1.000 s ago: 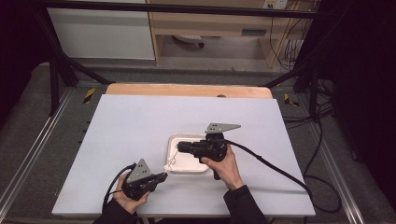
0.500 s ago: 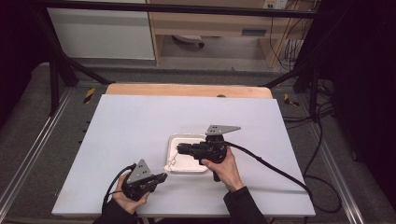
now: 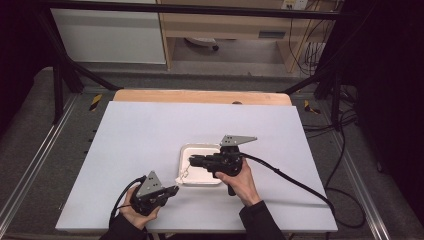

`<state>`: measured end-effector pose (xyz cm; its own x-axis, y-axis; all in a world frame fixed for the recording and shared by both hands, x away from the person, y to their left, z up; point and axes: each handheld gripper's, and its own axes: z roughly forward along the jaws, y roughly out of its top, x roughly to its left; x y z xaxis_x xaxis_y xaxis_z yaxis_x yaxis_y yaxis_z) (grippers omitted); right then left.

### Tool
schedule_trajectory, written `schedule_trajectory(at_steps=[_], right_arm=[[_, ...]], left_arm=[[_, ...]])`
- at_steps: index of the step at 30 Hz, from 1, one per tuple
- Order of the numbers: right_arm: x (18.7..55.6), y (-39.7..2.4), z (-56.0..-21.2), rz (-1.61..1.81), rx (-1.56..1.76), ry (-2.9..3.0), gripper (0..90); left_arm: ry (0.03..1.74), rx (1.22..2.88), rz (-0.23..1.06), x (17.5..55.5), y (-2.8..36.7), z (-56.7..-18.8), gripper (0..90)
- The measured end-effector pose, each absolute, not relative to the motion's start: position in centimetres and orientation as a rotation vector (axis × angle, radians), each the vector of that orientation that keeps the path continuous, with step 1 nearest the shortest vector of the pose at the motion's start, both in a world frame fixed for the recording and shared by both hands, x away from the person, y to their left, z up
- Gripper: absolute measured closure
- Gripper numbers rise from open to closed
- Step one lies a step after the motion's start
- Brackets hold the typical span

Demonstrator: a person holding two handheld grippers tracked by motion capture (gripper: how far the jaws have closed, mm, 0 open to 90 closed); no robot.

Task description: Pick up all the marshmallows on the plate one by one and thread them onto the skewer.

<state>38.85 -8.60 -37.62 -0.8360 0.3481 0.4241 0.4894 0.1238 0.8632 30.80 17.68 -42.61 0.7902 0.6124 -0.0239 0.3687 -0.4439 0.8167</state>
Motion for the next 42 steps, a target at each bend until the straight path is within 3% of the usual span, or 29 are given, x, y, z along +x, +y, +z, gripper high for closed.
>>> schedule_trajectory(at_steps=[34,39,42], right_arm=[[38.3,-8.4,-38.3,-1.829,-0.832,-2.276,83.3],[38.1,-7.3,-39.5,-1.713,-0.785,-2.300,82.8],[37.9,-6.8,-40.1,-1.723,-0.782,-2.303,82.6]], left_arm=[[0.729,2.083,0.321,30.9,17.5,-42.5,89.2],[0.708,2.061,0.368,30.9,17.2,-41.6,89.2],[0.736,2.071,0.332,30.9,17.2,-42.3,89.2]])
